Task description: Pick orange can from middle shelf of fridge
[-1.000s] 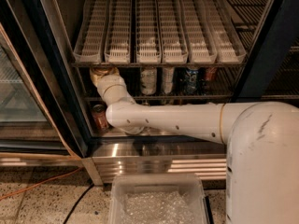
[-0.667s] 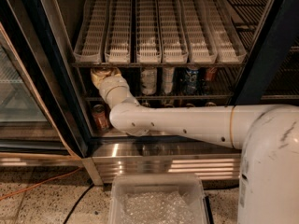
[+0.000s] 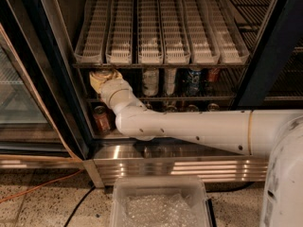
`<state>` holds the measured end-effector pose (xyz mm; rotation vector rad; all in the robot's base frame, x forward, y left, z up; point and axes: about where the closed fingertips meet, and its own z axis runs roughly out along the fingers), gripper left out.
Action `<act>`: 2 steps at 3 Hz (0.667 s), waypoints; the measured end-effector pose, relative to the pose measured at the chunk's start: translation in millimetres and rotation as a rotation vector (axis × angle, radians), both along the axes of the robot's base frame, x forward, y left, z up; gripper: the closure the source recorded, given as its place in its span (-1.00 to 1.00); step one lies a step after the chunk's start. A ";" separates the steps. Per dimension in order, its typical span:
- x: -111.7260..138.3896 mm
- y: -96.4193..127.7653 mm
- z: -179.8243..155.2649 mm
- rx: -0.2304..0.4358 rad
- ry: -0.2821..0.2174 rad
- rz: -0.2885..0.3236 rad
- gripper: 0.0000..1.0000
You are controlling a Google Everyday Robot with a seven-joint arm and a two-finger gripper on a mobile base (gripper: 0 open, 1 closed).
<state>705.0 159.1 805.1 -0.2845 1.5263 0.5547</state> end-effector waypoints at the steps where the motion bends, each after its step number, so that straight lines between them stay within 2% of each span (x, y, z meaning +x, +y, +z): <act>1: -28.0 2.5 -14.3 -0.016 0.034 0.029 1.00; 2: -74.7 -6.2 -25.4 -0.037 0.054 0.039 1.00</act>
Offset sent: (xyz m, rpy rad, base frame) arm -0.1409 -0.0215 -0.0480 -0.0760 0.0830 0.0482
